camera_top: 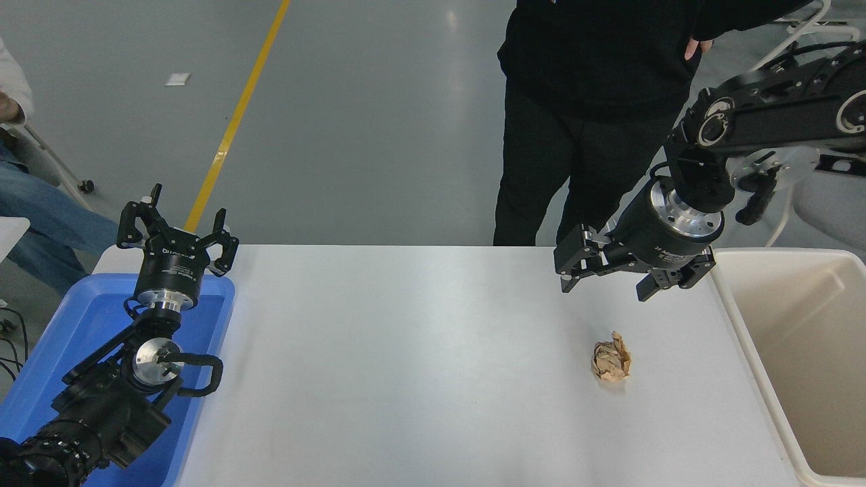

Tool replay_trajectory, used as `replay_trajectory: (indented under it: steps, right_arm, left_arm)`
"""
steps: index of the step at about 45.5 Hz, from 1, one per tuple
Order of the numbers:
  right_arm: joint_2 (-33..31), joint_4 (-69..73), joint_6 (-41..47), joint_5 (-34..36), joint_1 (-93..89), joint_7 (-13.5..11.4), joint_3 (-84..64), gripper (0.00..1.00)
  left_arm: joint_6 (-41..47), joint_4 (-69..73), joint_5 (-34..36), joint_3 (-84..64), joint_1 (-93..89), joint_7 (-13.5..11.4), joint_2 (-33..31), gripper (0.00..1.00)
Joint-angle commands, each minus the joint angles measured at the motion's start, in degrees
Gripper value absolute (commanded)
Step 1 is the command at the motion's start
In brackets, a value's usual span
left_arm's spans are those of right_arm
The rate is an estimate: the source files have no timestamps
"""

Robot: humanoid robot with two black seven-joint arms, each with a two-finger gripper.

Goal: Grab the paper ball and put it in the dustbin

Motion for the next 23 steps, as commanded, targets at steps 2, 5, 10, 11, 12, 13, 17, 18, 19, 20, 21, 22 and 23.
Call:
replay_trajectory:
  steps: [2,5,10,11,12,13,17,18,19,20,21,22,23]
  right_arm:
    - [0.0,0.0,-0.1,0.3,0.4,-0.1,0.0,1.00]
    - [0.1,-0.1,-0.1,0.4,0.4,-0.1,-0.1,1.00]
    - [0.4,-0.2,-0.1,0.4,0.3,-0.1,0.0,1.00]
    - [0.4,-0.2,-0.1,0.4,0.3,-0.1,0.0,1.00]
    - [0.5,-0.2,-0.1,0.4,0.3,-0.1,0.0,1.00]
    - [0.6,-0.2,-0.1,0.4,0.2,-0.1,-0.1,1.00]
    - [0.8,-0.5,-0.1,0.4,-0.2,-0.1,0.0,1.00]
    - [0.9,-0.5,-0.2,0.4,-0.3,-0.1,0.0,1.00]
    - [1.1,-0.5,-0.2,0.4,-0.3,-0.1,0.0,1.00]
    - [1.2,-0.5,-0.2,0.4,-0.3,-0.1,0.0,1.00]
    - [1.3,-0.5,-0.2,0.4,-0.2,-0.1,-0.1,1.00]
    - [1.5,-0.5,-0.2,0.4,-0.2,-0.1,0.0,1.00]
    - [1.6,-0.6,-0.2,0.4,0.0,-0.1,0.0,1.00]
  left_arm:
    - [0.1,0.0,0.0,0.2,0.0,0.2,0.0,0.99]
    - [0.3,0.0,0.1,0.1,0.0,0.1,-0.1,0.99]
    - [1.1,0.0,0.0,0.0,0.0,0.0,0.0,0.99]
    - [1.0,0.0,0.0,0.0,0.0,0.0,0.0,0.99]
    - [1.1,0.0,0.0,0.0,0.0,0.0,0.0,0.99]
    - [1.0,0.0,0.0,0.0,0.0,0.0,0.0,0.99]
    - [1.0,0.0,0.0,0.0,0.0,0.0,0.0,0.99]
    - [1.0,0.0,0.0,0.0,0.0,0.0,0.0,0.99]
    - [1.0,0.0,0.0,0.0,0.0,0.1,0.0,0.99]
    - [1.0,0.0,0.0,0.0,0.0,0.1,0.0,0.99]
    - [1.0,0.0,0.0,0.0,0.0,0.1,0.0,0.99]
    - [1.0,0.0,0.0,0.0,0.0,0.0,0.0,0.99]
    - [1.0,0.0,0.0,0.0,0.0,0.0,0.0,0.99]
